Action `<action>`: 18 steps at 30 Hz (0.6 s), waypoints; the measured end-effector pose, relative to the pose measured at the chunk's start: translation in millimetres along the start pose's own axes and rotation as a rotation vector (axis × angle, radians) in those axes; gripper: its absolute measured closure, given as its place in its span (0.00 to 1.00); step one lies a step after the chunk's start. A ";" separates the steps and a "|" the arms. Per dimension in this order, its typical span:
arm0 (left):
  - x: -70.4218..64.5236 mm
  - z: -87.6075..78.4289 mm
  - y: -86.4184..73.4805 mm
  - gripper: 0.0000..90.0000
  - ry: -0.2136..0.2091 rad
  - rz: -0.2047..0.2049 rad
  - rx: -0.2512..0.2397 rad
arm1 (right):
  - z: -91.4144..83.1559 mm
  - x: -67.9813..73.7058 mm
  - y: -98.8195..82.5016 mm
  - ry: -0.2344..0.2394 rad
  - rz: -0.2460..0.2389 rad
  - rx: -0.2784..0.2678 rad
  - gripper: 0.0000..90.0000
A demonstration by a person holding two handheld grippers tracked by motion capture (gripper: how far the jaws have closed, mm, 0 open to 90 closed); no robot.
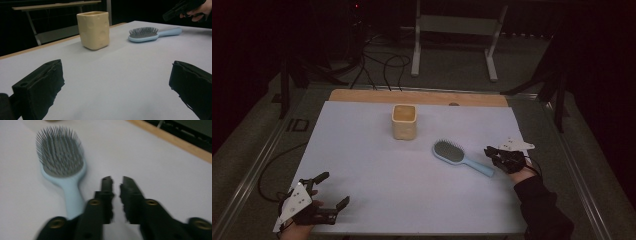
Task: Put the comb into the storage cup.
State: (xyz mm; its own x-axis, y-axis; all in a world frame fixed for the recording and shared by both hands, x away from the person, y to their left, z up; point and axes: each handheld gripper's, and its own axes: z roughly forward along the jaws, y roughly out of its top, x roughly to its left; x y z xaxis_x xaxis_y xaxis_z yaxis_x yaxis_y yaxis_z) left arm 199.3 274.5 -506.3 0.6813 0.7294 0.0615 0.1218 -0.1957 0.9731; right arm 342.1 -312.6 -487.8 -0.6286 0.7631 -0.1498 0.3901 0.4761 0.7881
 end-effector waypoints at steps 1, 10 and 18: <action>0.1 0.1 0.0 0.00 0.000 0.000 -0.001 | 1.5 -0.2 -1.6 0.001 0.004 0.013 0.98; -0.2 0.4 -0.3 0.00 -0.001 0.004 0.005 | 6.5 -0.1 -11.7 0.035 -0.022 0.058 1.00; -0.1 0.7 -0.1 0.00 -0.002 0.002 0.004 | 7.5 4.5 -21.3 0.086 -0.037 0.105 1.00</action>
State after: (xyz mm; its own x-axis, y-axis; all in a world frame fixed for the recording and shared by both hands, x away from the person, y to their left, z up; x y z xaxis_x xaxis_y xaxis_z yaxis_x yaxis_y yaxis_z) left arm 199.7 274.0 -506.6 0.6831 0.7276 0.0630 0.1229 -0.1996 0.9722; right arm 336.0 -316.1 -509.8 -0.6974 0.7061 -0.1228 0.4308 0.5499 0.7155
